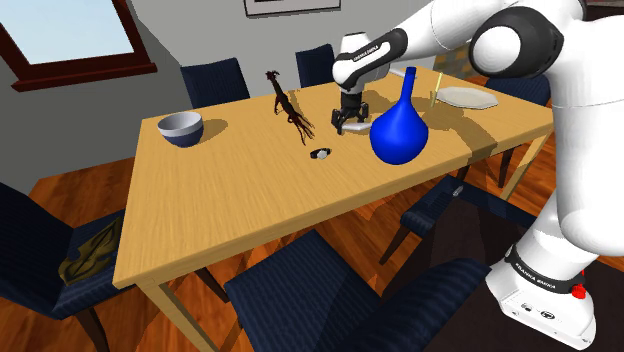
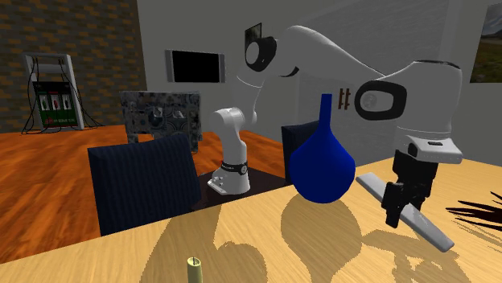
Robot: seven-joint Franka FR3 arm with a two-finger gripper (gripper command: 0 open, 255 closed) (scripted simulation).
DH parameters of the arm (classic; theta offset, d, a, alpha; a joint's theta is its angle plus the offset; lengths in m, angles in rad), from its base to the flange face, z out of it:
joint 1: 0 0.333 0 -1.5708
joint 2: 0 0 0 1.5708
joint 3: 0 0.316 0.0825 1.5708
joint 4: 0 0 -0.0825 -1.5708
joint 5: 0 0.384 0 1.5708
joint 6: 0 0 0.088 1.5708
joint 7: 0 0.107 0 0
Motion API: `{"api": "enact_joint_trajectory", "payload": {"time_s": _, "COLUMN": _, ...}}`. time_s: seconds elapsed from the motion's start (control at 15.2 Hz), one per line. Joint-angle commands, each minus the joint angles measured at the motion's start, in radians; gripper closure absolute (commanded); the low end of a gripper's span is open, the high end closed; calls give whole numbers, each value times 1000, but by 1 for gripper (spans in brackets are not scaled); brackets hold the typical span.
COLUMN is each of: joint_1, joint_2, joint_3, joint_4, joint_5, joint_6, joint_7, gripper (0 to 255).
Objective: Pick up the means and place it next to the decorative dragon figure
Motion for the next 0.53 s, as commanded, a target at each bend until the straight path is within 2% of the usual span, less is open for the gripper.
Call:
{"api": "enact_joint_trajectory", "payload": {"time_s": 0.0, "joint_1": 2, "joint_2": -15, "joint_3": -2, "joint_4": 12, "joint_5": -5, "joint_6": -27, "joint_7": 3, "gripper": 0}}
{"api": "enact_joint_trajectory", "payload": {"time_s": 0.2, "joint_1": 4, "joint_2": -47, "joint_3": -7, "joint_4": 60, "joint_5": -15, "joint_6": -105, "joint_7": 10, "gripper": 0}}
{"api": "enact_joint_trajectory", "payload": {"time_s": 0.46, "joint_1": 3, "joint_2": -47, "joint_3": -7, "joint_4": 60, "joint_5": -15, "joint_6": -105, "joint_7": 10, "gripper": 0}}
